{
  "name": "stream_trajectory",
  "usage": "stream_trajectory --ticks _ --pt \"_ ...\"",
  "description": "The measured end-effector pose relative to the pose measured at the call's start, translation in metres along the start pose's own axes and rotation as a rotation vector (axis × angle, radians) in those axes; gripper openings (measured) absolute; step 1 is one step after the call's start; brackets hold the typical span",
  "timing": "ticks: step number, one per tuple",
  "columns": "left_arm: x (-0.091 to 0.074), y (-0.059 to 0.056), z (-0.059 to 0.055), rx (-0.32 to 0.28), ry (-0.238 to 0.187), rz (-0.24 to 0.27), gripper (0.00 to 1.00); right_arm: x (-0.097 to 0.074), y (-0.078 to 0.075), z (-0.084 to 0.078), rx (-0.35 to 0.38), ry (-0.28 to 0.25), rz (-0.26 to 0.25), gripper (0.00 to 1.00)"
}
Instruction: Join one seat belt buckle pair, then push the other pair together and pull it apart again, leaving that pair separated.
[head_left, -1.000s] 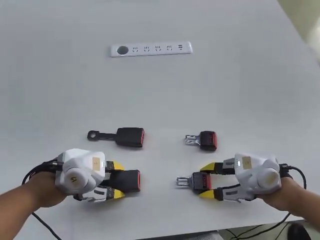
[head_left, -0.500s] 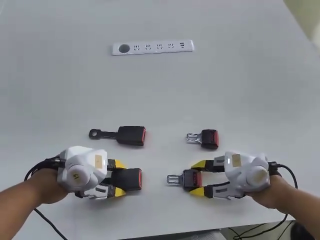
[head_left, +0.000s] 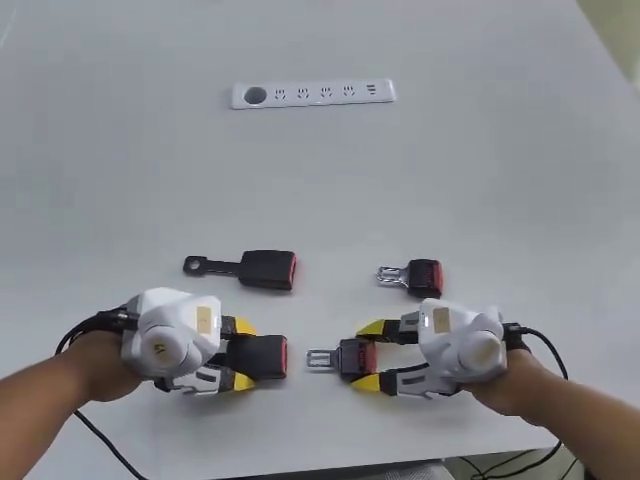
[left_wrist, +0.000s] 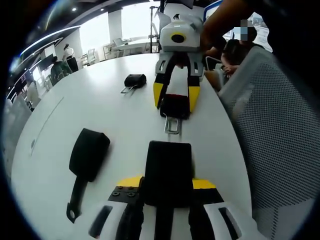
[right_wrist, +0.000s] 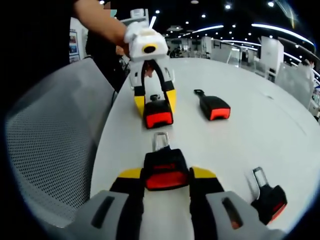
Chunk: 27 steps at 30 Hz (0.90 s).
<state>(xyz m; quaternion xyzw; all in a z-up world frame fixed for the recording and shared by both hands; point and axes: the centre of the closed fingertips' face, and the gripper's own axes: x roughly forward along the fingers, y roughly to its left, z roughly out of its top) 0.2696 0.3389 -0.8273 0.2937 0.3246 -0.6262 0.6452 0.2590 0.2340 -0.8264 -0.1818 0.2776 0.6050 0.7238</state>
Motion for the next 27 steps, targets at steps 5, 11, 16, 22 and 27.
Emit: stream_trajectory --ticks 5,11,16,22,27 --pt "0.0 0.0 0.0 0.003 0.004 -0.002 0.35 0.013 0.001 0.009 -0.006 -0.006 0.013 0.34" --pt "0.0 0.0 0.0 0.005 0.009 -0.002 0.35 0.023 0.001 0.017 -0.01 -0.011 0.021 0.34" --pt "0.0 0.0 0.0 0.006 0.014 -0.002 0.35 0.024 0.002 0.018 -0.011 -0.014 0.022 0.34" --pt "0.001 0.0 0.0 0.002 0.017 0.002 0.35 0.029 0.002 0.023 -0.008 -0.019 0.02 0.34" --pt "0.001 0.0 0.0 0.005 0.024 0.004 0.35 0.03 0.002 0.024 -0.004 -0.015 0.021 0.34"
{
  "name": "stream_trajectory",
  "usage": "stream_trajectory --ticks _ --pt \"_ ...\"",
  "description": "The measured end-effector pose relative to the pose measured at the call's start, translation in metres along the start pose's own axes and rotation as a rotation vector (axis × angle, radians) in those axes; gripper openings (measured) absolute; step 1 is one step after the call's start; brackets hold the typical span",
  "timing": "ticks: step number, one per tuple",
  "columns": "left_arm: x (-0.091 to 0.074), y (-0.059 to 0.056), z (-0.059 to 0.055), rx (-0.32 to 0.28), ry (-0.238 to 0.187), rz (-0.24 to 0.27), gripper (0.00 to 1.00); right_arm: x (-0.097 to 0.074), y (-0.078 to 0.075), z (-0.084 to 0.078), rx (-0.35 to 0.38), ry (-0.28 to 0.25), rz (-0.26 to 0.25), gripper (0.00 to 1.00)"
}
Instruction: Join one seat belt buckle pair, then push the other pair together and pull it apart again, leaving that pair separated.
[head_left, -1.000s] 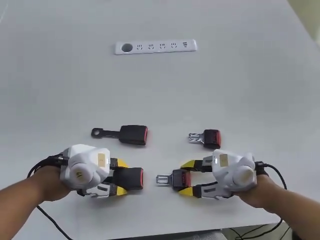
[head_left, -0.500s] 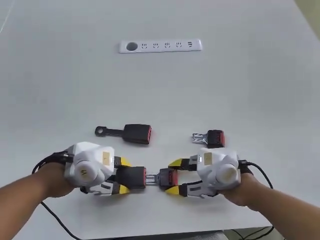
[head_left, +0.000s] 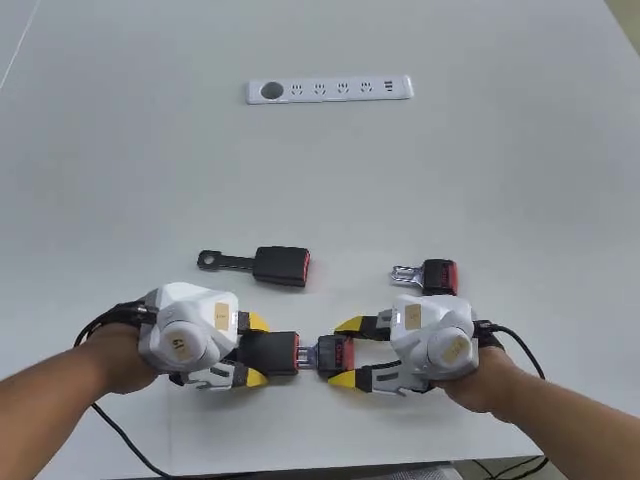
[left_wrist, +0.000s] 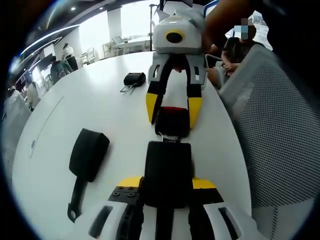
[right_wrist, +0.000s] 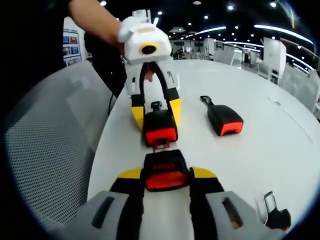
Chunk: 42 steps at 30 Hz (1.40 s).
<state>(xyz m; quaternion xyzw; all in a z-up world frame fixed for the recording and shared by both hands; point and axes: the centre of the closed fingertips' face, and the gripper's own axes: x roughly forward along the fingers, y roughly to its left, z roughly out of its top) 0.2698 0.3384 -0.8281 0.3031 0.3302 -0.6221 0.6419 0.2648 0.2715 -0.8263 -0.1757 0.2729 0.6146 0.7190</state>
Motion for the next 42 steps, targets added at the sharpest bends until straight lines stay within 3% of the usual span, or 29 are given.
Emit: stream_trajectory --ticks 18,33,42 --pt "0.0 -0.001 0.0 0.009 0.026 0.0 0.34 0.017 0.0 0.014 0.009 0.021 -0.005 0.34" --pt "-0.002 -0.002 0.0 0.032 0.026 -0.008 0.34 0.015 0.002 0.012 -0.018 0.06 0.009 0.34" --pt "-0.004 -0.003 -0.001 0.031 0.007 -0.014 0.34 0.014 0.002 0.011 -0.02 0.052 0.006 0.33"
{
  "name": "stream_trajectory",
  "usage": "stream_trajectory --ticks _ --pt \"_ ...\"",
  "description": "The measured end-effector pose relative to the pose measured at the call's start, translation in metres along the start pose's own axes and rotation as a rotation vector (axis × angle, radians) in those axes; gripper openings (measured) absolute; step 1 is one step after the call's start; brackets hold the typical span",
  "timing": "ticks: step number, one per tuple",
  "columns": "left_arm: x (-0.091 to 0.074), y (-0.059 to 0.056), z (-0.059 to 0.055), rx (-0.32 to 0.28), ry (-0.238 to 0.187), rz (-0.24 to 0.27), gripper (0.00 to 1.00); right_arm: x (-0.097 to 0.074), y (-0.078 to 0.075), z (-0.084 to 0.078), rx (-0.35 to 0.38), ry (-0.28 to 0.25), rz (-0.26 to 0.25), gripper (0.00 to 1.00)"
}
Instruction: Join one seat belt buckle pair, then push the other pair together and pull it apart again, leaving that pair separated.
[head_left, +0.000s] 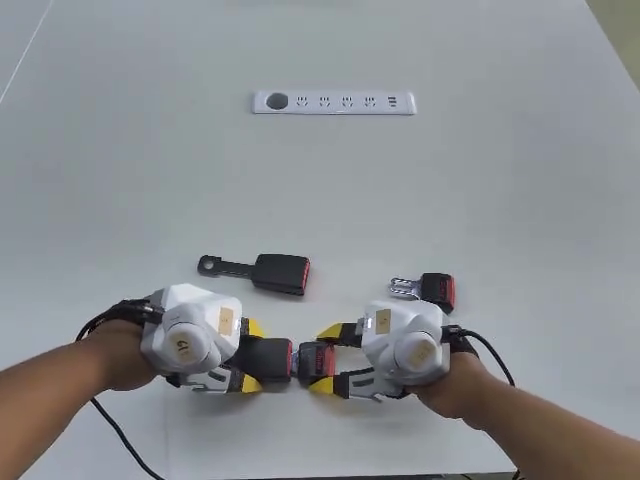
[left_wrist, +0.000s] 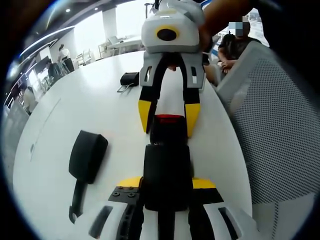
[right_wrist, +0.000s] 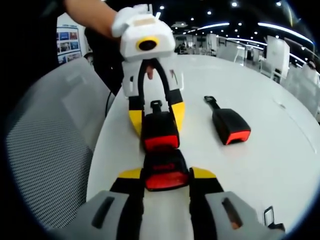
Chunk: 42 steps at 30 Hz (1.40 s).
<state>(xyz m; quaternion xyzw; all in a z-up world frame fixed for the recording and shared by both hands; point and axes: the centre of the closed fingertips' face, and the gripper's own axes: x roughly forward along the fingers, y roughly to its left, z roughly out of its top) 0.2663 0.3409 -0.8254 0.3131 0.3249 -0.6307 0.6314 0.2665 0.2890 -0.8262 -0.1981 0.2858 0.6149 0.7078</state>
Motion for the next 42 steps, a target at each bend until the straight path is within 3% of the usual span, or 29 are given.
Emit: stream_trajectory --ticks 15,25,42 --pt "-0.001 0.0014 -0.0026 0.002 -0.064 -0.035 0.34 -0.0014 0.0004 0.0006 0.025 -0.048 -0.012 0.33" --pt "-0.0011 0.0016 -0.0032 -0.019 -0.117 -0.03 0.34 -0.0019 0.0003 0.0002 0.055 -0.078 -0.035 0.33" --pt "-0.0004 0.0033 -0.0033 0.005 -0.132 -0.066 0.33 -0.0022 0.0006 0.0001 0.077 -0.09 -0.047 0.33"
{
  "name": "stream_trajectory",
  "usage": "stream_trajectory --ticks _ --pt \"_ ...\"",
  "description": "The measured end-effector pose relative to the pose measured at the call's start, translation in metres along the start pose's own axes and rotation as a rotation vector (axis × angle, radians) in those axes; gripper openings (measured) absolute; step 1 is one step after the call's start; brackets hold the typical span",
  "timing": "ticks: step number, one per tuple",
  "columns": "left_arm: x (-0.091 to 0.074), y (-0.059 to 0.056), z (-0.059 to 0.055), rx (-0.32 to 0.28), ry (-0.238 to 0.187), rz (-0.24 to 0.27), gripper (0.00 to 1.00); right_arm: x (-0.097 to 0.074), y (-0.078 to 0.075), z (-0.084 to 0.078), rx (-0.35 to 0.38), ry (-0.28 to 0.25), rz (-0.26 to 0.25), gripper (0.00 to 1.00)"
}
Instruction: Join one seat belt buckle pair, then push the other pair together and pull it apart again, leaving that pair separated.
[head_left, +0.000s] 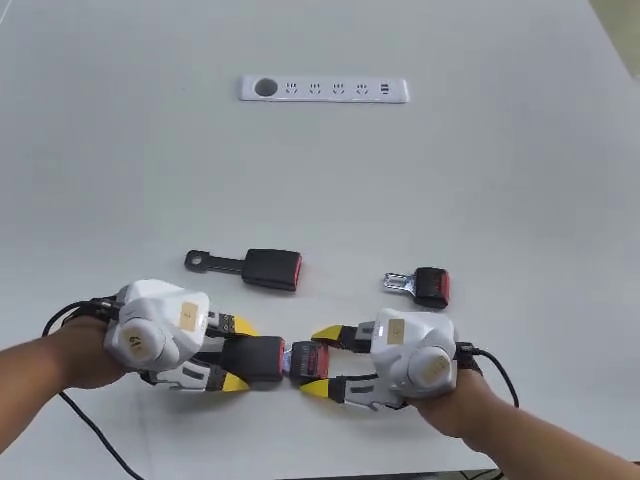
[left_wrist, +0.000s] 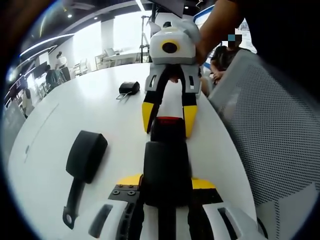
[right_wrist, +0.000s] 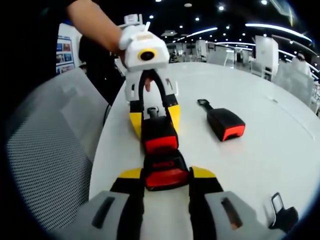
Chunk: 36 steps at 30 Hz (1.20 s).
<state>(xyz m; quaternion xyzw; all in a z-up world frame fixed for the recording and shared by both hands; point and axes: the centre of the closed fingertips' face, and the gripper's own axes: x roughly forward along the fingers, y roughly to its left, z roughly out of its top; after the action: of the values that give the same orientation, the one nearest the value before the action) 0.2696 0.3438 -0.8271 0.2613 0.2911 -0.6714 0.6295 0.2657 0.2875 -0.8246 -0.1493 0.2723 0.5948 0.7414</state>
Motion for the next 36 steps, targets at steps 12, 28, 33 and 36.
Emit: stream_trajectory --ticks 12,28,33,36 --pt "0.001 -0.002 0.002 0.013 0.029 0.003 0.35 0.001 0.002 0.001 -0.029 0.026 -0.001 0.35" --pt "-0.016 0.004 0.028 -0.04 0.019 0.088 0.73 -0.017 -0.009 0.031 0.017 -0.051 -0.097 0.82" --pt "-0.029 0.021 0.037 -0.024 0.003 0.136 0.75 -0.042 -0.027 0.032 0.013 -0.061 -0.149 0.81" --pt "-0.04 0.042 0.047 -0.054 -0.036 0.189 0.76 -0.063 -0.046 0.024 -0.006 -0.031 -0.184 0.81"
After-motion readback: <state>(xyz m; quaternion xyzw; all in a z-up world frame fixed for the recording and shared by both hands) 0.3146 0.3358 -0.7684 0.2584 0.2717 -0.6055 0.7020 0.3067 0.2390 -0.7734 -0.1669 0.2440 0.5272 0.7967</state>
